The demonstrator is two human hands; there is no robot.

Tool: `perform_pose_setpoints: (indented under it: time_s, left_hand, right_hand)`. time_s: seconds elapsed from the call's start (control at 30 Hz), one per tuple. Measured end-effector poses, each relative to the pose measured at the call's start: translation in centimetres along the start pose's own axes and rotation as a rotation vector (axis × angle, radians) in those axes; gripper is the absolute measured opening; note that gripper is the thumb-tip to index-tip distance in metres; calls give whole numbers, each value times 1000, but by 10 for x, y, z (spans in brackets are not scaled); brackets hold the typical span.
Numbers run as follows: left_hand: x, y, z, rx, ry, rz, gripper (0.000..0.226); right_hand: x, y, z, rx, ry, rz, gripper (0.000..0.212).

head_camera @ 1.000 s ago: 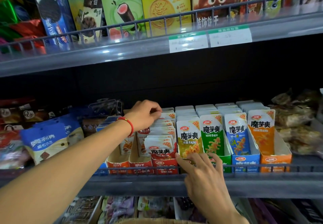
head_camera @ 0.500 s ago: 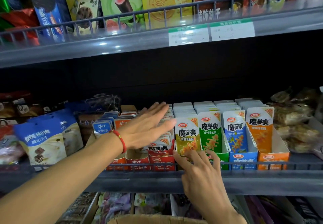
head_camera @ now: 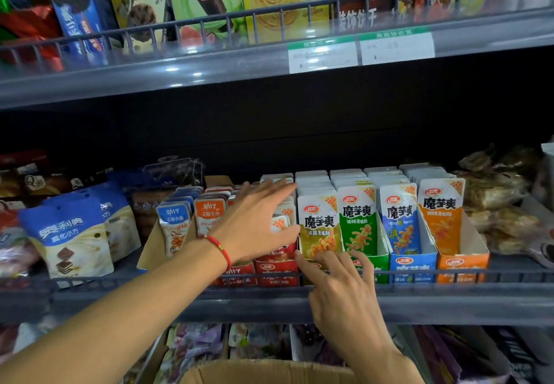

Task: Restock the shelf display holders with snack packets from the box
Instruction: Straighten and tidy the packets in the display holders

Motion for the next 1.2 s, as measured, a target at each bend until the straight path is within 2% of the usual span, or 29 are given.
perform_pose_setpoints:
  time_s: [0.1, 0.2, 0.3, 0.47, 0.57, 0.7, 0.8, 0.93, 1.2]
  left_hand:
    - [25, 7, -3, -124, 220, -178, 79]
    - [38, -6, -6, 67, 397, -164, 89]
    - [26, -11, 0, 209, 492, -228, 95]
    - [9, -5, -1, 147, 475, -283, 64]
    - [7, -1, 2, 173, 473, -307, 54]
    - [5, 4, -6, 152, 394, -322, 48]
    - [4, 3, -9, 50, 333, -331, 46]
    - [-2, 2, -3, 16, 362, -341, 50]
    - [-16, -6, 0, 13, 354, -330, 42]
  right_hand:
    - [0, -1, 0, 4, 5, -5, 65]
    - [0, -2, 0, -1, -2, 7, 63]
    - [1, -4, 0, -3, -11, 22, 61]
    - [2, -6, -1, 2, -4, 29, 61]
    - [2, -4, -1, -3, -4, 16, 64]
    - [1, -2, -1, -5, -8, 3, 68]
    - [0, -2, 0, -3, -4, -1, 69]
    - [-1, 0, 1, -6, -12, 1, 69]
    - [-1, 1, 1, -16, -4, 2, 73]
Point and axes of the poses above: each hand's wrist, its own x-axis away from the middle knuckle, its own y-axis out of the back of the hand, z = x × y, the point moved 9 cm from there along -x, towards the middle knuckle, and after that the axes turned 7 degrees about y, right-handed, at the moved point
